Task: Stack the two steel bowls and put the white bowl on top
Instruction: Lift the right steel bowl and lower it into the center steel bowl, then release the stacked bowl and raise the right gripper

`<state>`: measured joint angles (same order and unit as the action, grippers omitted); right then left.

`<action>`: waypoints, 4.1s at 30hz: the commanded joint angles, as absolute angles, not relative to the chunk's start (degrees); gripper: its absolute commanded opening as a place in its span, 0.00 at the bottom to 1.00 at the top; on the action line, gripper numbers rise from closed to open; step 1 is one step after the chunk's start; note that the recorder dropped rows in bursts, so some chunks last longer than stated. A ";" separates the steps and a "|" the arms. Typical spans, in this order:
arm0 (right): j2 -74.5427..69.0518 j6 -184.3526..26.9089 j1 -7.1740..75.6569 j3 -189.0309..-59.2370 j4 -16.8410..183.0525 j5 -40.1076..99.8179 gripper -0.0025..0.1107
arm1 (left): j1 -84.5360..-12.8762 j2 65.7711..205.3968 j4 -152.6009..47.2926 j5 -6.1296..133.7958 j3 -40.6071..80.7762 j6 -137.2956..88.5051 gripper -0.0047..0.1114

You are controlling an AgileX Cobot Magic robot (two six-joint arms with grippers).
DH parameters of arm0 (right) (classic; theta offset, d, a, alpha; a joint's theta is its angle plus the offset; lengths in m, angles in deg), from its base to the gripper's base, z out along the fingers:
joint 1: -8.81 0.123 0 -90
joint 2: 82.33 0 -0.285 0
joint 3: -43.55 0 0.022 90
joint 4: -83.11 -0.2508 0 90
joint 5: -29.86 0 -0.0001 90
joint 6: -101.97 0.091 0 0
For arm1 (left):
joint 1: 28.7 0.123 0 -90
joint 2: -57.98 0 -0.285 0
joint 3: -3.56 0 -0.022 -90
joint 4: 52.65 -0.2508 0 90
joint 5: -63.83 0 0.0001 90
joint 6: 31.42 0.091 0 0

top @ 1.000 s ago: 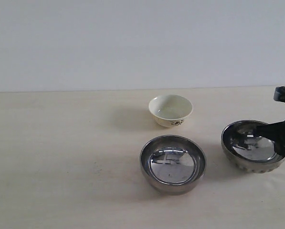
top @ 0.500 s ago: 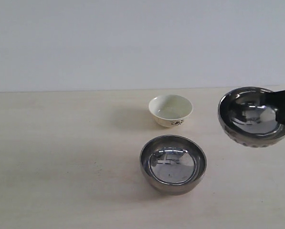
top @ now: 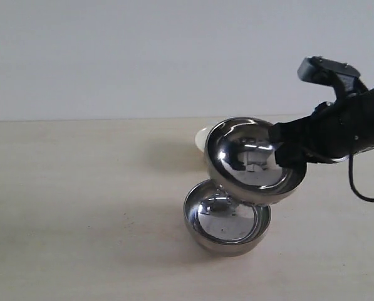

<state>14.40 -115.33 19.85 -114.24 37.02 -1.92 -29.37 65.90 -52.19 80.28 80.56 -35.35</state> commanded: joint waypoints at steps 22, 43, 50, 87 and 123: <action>25.91 -117.08 22.64 -115.91 37.39 2.41 0.02 | -29.22 65.77 -52.27 80.14 80.78 -35.85 0.08; 25.91 -117.62 22.64 -115.91 35.93 3.81 0.34 | -29.22 65.77 -52.27 80.14 80.78 -35.85 0.08; 23.92 -118.18 22.64 -120.01 35.93 -0.56 0.32 | -29.22 65.77 -52.27 80.14 80.78 -35.85 0.08; 22.67 -122.10 22.64 -114.15 35.72 2.12 0.02 | -29.22 65.77 -52.27 80.14 80.78 -35.85 0.08; 22.67 -124.52 23.36 -116.41 34.03 7.59 0.02 | -29.22 65.77 -52.27 80.14 80.78 -35.85 0.08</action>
